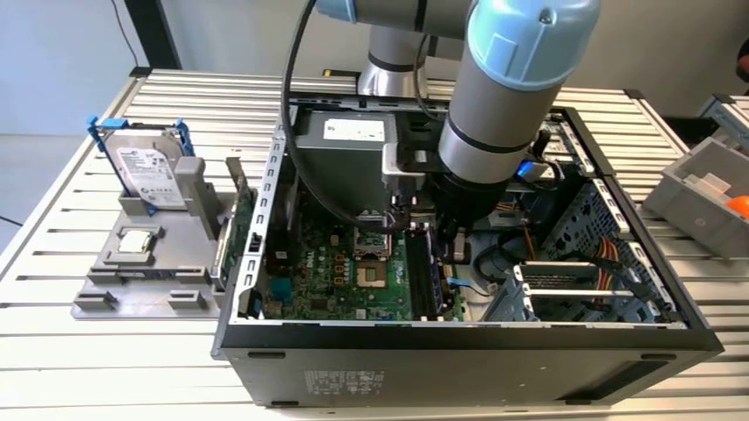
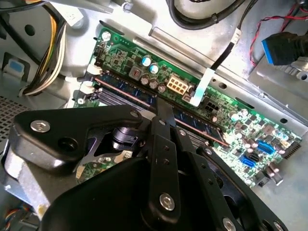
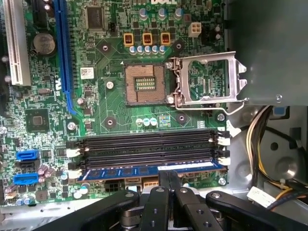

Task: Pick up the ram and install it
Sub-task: 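Press down the ram until it locks into place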

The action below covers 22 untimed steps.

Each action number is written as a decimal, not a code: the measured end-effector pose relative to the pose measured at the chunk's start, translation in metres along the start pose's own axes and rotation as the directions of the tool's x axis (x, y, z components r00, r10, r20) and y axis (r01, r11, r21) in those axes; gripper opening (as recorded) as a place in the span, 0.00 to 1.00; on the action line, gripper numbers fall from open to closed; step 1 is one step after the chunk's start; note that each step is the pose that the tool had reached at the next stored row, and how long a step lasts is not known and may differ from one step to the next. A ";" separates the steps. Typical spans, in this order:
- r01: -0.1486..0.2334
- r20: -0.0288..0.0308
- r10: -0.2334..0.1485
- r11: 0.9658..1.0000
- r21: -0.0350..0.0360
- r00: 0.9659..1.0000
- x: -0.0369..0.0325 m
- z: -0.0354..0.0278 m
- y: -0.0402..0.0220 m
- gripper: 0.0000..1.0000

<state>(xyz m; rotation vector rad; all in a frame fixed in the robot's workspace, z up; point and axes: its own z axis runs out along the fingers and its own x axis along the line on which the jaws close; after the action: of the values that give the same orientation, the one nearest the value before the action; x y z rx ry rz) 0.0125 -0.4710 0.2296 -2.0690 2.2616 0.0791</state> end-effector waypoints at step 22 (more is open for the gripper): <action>0.000 0.000 0.000 1.000 -0.002 1.000 -0.0024 -0.0276 -0.0004 0.00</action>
<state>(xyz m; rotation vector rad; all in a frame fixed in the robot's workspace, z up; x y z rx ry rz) 0.0126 -0.4711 0.2573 -2.0697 2.2624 0.0818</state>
